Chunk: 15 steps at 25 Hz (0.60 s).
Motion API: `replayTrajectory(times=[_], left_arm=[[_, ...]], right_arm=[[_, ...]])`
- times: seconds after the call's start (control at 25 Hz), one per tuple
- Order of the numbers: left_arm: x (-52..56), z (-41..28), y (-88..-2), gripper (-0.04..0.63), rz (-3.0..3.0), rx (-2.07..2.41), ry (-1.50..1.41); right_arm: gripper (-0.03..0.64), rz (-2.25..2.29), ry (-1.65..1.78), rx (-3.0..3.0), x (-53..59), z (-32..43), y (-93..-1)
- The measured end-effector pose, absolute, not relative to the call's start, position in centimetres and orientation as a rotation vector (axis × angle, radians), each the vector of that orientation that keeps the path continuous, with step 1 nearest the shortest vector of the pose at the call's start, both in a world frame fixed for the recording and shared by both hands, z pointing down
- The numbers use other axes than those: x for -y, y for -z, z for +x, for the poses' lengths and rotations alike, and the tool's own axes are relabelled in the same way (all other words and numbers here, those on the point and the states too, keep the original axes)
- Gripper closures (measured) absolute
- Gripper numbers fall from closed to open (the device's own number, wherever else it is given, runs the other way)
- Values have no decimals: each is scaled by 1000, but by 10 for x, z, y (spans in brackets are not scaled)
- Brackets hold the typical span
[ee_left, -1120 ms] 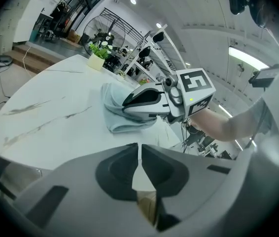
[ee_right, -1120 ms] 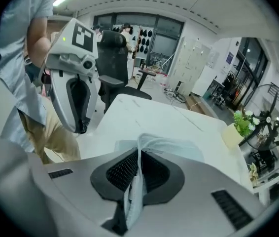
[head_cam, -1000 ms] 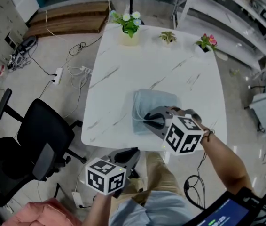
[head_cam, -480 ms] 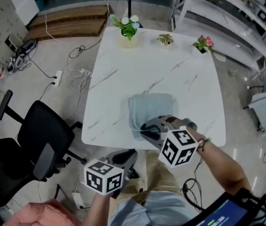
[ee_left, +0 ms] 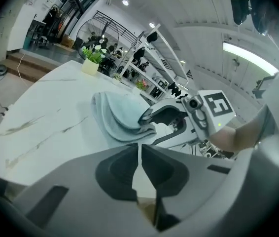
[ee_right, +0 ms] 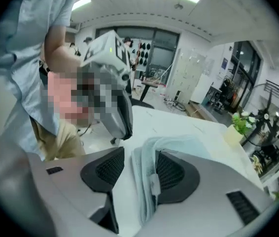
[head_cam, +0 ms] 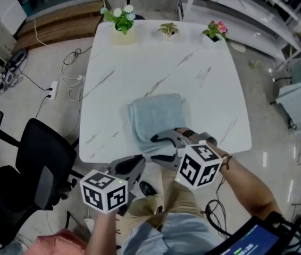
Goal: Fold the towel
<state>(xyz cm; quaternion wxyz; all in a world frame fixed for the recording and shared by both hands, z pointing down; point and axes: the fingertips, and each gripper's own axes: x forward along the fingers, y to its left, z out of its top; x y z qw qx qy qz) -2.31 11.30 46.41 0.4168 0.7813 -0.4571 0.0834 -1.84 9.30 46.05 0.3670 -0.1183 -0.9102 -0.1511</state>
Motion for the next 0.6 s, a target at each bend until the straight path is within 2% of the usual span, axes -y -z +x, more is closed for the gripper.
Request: replayTrajectory(times=[0.12,0.32,0.6], left_arm=[[-100,-26,-441,571,1995,1156,-197],[-65,-25,-412,571,2059,1165,-219],[-36,-3,-460,571,2029,1108,-376]], right_arm=[[410,-164,232,2524,-65,4,-401],[555,173,24,2546,1,51,-379],[561,80,-141,2428,-18,59,-456]])
